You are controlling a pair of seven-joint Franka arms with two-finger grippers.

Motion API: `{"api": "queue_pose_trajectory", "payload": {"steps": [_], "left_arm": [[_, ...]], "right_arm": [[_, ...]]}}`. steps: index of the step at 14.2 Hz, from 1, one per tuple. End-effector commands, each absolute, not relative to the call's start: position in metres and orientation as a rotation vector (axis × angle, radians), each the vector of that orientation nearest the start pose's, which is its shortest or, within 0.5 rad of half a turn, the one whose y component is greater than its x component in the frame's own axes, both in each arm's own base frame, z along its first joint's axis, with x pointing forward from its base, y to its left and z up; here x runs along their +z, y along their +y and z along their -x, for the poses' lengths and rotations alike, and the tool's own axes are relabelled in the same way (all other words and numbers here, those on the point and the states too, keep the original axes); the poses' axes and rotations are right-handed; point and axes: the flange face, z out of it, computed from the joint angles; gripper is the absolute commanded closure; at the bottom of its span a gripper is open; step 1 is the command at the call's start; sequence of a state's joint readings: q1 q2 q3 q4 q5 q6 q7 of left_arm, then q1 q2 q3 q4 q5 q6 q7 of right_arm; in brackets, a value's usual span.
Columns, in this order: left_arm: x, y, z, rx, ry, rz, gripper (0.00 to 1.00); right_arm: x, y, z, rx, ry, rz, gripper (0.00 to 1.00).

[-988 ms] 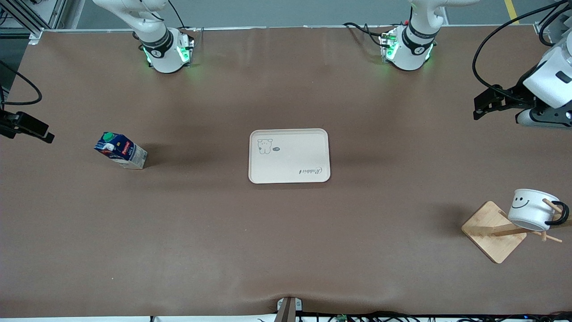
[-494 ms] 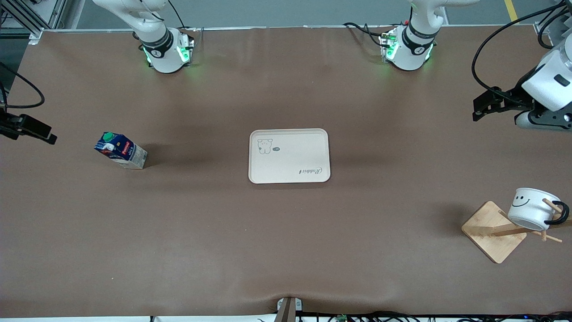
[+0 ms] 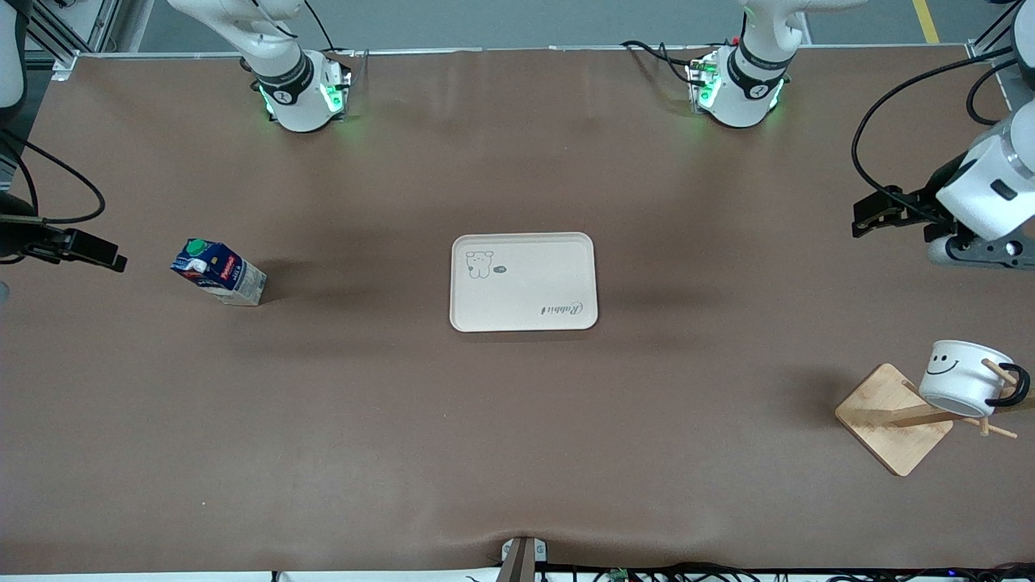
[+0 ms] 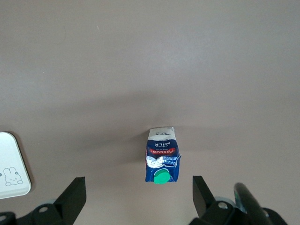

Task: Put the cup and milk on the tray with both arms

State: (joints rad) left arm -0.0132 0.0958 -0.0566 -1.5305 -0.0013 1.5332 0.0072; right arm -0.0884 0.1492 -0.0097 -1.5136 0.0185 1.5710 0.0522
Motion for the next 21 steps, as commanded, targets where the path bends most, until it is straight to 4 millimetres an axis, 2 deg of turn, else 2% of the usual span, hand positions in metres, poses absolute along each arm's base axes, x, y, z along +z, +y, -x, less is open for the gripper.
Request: {"api": "queue_pose_trajectory", "payload": {"steps": [1,3,4,6,7,10,13,15,18,21], "left_arm": [[0.594,-0.024,-0.587,0.118,0.086,3.136,0.00],[0.593,-0.020,-0.591,0.113,0.087,3.099,0.00],[0.594,-0.019,-0.591,0.110,0.087,3.092,0.00],[0.594,-0.018,-0.591,0.101,0.099,3.092,0.00],[0.593,-0.017,-0.592,0.096,0.097,3.094,0.00],[0.583,0.002,-0.598,0.019,0.016,3.105,0.00],[0.567,0.036,-0.592,-0.036,-0.098,3.140,0.00],[0.549,0.065,-0.589,-0.096,-0.217,3.194,0.00],[0.530,0.082,-0.592,-0.160,-0.309,3.233,0.00],[0.512,0.084,-0.595,-0.247,-0.326,3.223,0.00]], "right_arm": [[0.539,-0.060,-0.600,0.258,0.256,3.091,0.00],[0.527,-0.064,-0.601,0.311,0.263,3.084,0.00],[0.517,-0.076,-0.605,0.332,0.293,3.084,0.00],[0.503,-0.080,-0.609,0.369,0.331,3.080,0.00],[0.503,-0.080,-0.610,0.369,0.343,3.074,0.00],[0.521,-0.083,-0.614,0.311,0.346,3.096,0.00],[0.522,-0.084,-0.614,0.306,0.346,3.096,0.00],[0.522,-0.084,-0.614,0.306,0.346,3.096,0.00],[0.522,-0.088,-0.613,0.309,0.363,3.092,0.00],[0.522,-0.087,-0.613,0.308,0.360,3.091,0.00]]}}
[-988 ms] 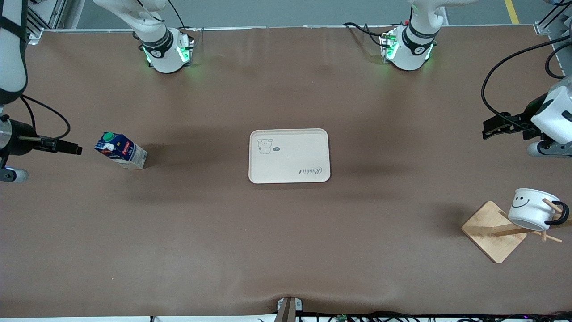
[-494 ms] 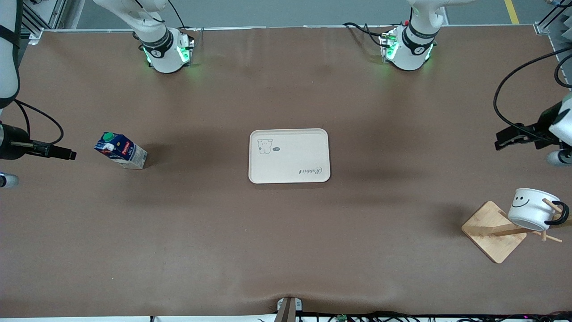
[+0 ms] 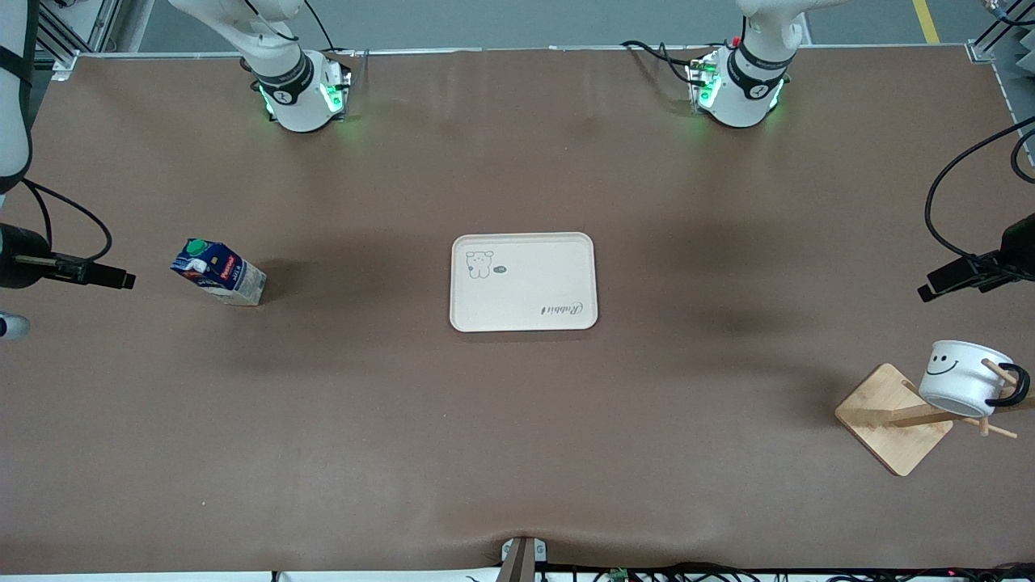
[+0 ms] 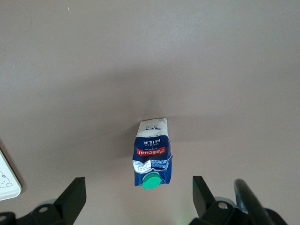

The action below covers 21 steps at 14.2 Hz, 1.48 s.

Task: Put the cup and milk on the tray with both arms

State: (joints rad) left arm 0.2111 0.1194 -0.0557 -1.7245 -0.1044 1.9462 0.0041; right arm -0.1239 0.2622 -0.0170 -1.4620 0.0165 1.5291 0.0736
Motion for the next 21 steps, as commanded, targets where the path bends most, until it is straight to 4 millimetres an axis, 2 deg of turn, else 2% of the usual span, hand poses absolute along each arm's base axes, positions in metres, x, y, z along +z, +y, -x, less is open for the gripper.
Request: {"api": "queue_pose_trajectory", "payload": {"steps": [1,3,4,5,7,9,11,14,16,17,21], "left_arm": [[0.507,0.084,-0.594,-0.281,-0.331,3.216,0.00],[0.499,0.088,-0.591,-0.351,-0.356,3.200,0.00],[0.496,0.099,-0.589,-0.385,-0.388,3.189,0.00],[0.493,0.110,-0.587,-0.403,-0.436,3.197,0.00],[0.489,0.113,-0.588,-0.421,-0.477,3.215,0.00],[0.483,0.114,-0.594,-0.443,-0.480,3.210,0.02],[0.479,0.116,-0.597,-0.434,-0.477,3.204,0.02],[0.483,0.121,-0.606,-0.456,-0.475,3.199,0.01],[0.478,0.129,-0.620,-0.462,-0.487,3.202,0.00],[0.481,0.136,-0.624,-0.478,-0.475,3.196,0.00],[0.470,0.143,-0.627,-0.507,-0.538,3.198,0.00]], "right_arm": [[0.522,-0.086,-0.614,0.309,0.358,3.093,0.00],[0.522,-0.085,-0.614,0.311,0.358,3.091,0.00],[0.521,-0.084,-0.613,0.315,0.355,3.089,0.00],[0.515,-0.078,-0.613,0.335,0.339,3.096,0.00],[0.496,-0.083,-0.613,0.387,0.350,3.087,0.00],[0.469,-0.082,-0.608,0.480,0.346,3.073,0.00],[0.432,-0.080,-0.587,0.616,0.347,3.045,0.00],[0.399,-0.083,-0.561,0.709,0.363,3.018,0.00],[0.374,-0.090,-0.548,0.661,0.396,3.011,0.00],[0.375,-0.091,-0.547,0.610,0.401,3.022,0.00],[0.364,-0.080,-0.531,0.656,0.386,3.012,0.00]]}}
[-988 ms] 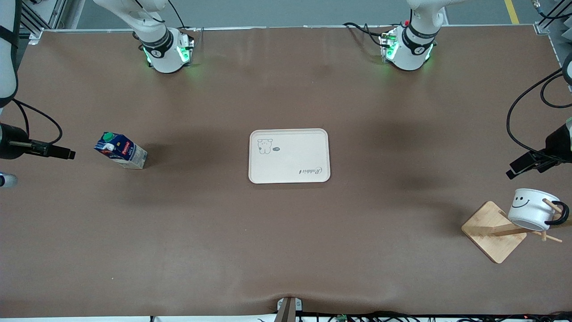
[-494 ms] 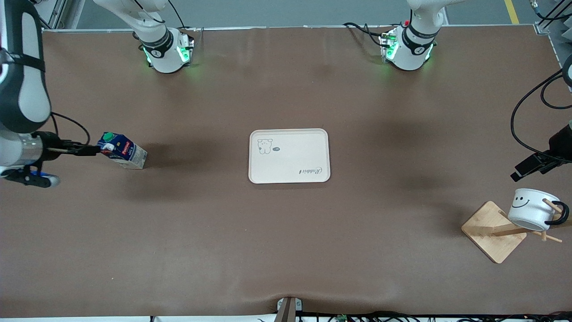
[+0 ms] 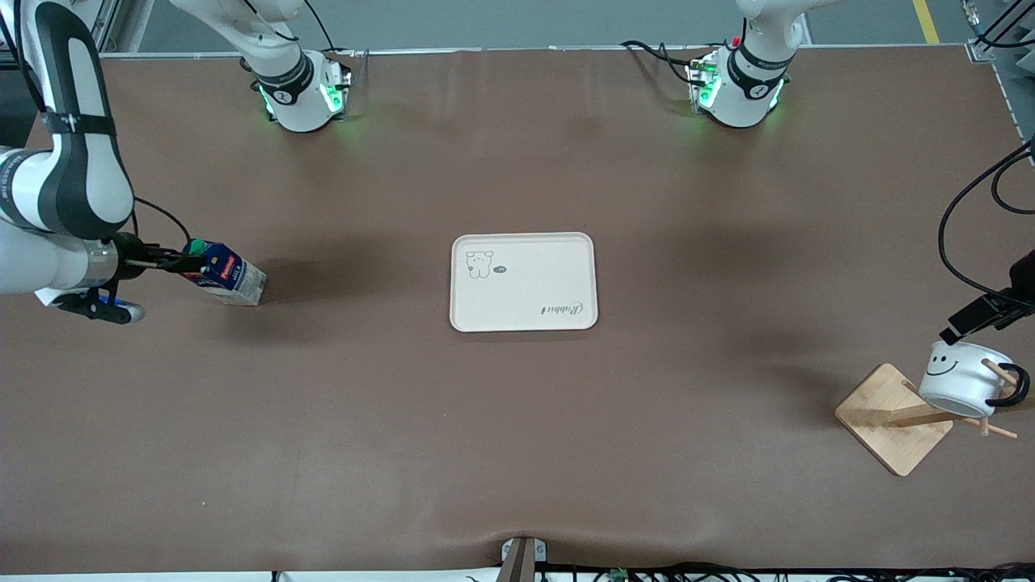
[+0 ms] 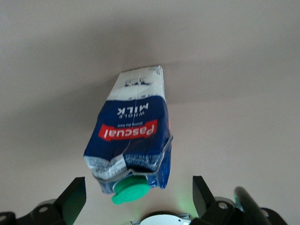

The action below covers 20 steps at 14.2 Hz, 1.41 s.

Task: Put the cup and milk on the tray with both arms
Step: 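Grasp the milk carton with the right gripper while the left gripper grasps the mug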

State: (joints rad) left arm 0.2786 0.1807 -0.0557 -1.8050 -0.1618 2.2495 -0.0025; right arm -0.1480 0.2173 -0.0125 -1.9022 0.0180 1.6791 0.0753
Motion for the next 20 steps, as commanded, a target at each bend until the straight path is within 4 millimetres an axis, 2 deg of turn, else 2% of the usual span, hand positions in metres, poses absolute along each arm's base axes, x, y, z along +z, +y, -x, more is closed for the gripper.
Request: {"api": "queue_pose_trajectory", "payload": {"steps": [1,4,6,8,9,10,12,14,17,18,20], "left_arm": [[0.463,0.141,-0.625,-0.529,-0.552,3.198,0.00],[0.456,0.140,-0.628,-0.595,-0.558,3.179,0.00],[0.449,0.138,-0.632,-0.625,-0.563,3.180,0.00],[0.442,0.135,-0.636,-0.627,-0.566,3.188,0.11],[0.439,0.136,-0.637,-0.634,-0.563,3.185,0.18],[0.438,0.135,-0.638,-0.636,-0.559,3.185,0.23],[0.434,0.135,-0.639,-0.629,-0.556,3.187,0.40],[0.433,0.135,-0.639,-0.628,-0.541,3.188,0.57],[0.428,0.136,-0.640,-0.616,-0.531,3.191,0.79],[0.429,0.134,-0.640,-0.618,-0.523,3.192,0.82],[0.429,0.129,-0.641,-0.611,-0.512,3.199,0.90]], "right_arm": [[0.361,-0.080,-0.529,0.658,0.386,3.011,0.00],[0.354,-0.079,-0.530,0.600,0.388,3.024,0.00],[0.338,-0.079,-0.521,0.561,0.392,3.031,0.00],[0.327,-0.072,-0.513,0.489,0.395,3.033,0.00],[0.328,-0.072,-0.514,0.457,0.401,3.031,0.57],[0.335,-0.075,-0.516,0.440,0.408,3.032,1.00],[0.350,-0.077,-0.520,0.420,0.412,3.032,1.00],[0.374,-0.075,-0.530,0.450,0.402,3.025,1.00],[0.432,-0.074,-0.549,0.454,0.409,3.024,1.00],[0.449,-0.070,-0.552,0.472,0.400,3.020,1.00],[0.481,-0.043,-0.561,0.438,0.339,2.987,1.00]]}}
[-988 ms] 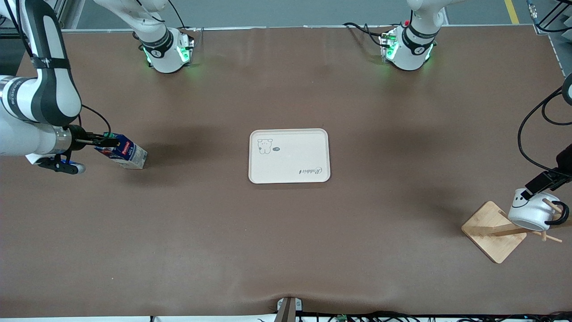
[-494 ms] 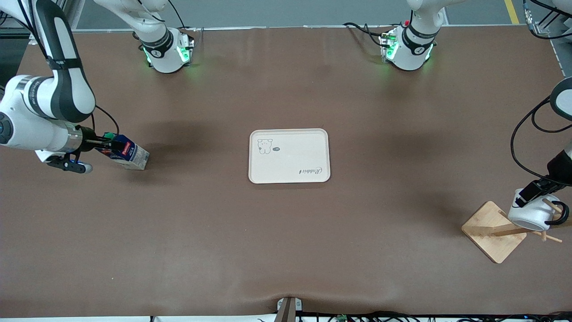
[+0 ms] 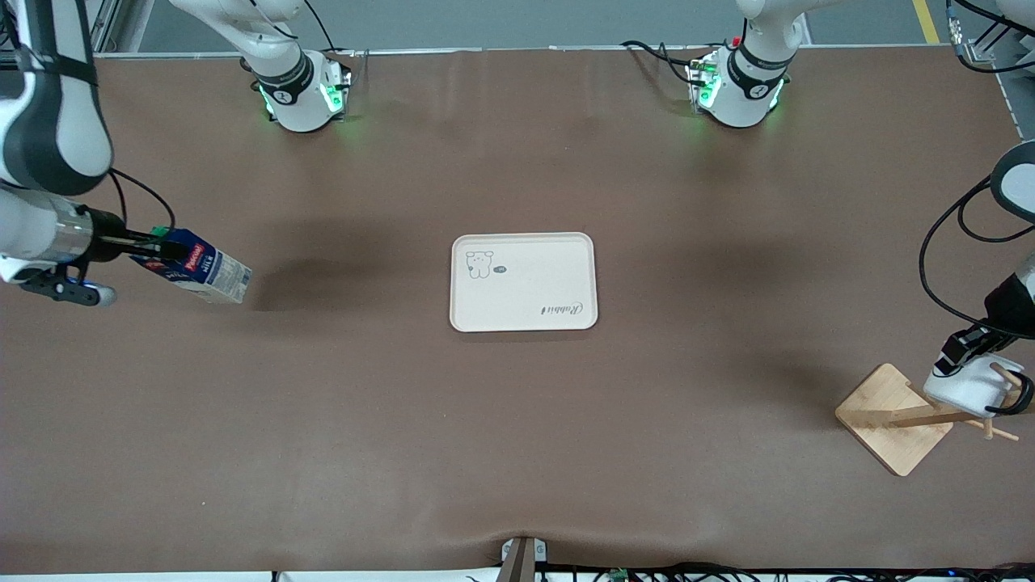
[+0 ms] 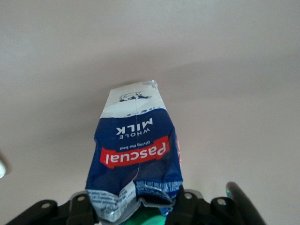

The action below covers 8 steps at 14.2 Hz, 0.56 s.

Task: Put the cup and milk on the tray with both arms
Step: 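Grasp the milk carton with the right gripper while the left gripper grasps the mug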

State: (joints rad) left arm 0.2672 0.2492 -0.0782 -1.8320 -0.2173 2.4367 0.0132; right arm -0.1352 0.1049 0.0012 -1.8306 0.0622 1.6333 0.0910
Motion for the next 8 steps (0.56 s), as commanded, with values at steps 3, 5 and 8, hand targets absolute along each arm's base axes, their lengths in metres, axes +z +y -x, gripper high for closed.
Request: {"api": "queue_pose_trajectory", "payload": {"steps": [3,5,8], "left_arm": [[0.432,0.120,-0.643,-0.608,-0.486,3.208,0.99],[0.434,0.113,-0.644,-0.609,-0.463,3.212,1.00],[0.437,0.109,-0.644,-0.613,-0.374,3.215,1.00]], "right_arm": [[0.516,0.006,-0.569,0.398,0.373,2.888,1.00],[0.532,0.059,-0.574,0.369,0.441,2.926,1.00],[0.530,0.090,-0.580,0.387,0.470,2.923,1.00]]}}
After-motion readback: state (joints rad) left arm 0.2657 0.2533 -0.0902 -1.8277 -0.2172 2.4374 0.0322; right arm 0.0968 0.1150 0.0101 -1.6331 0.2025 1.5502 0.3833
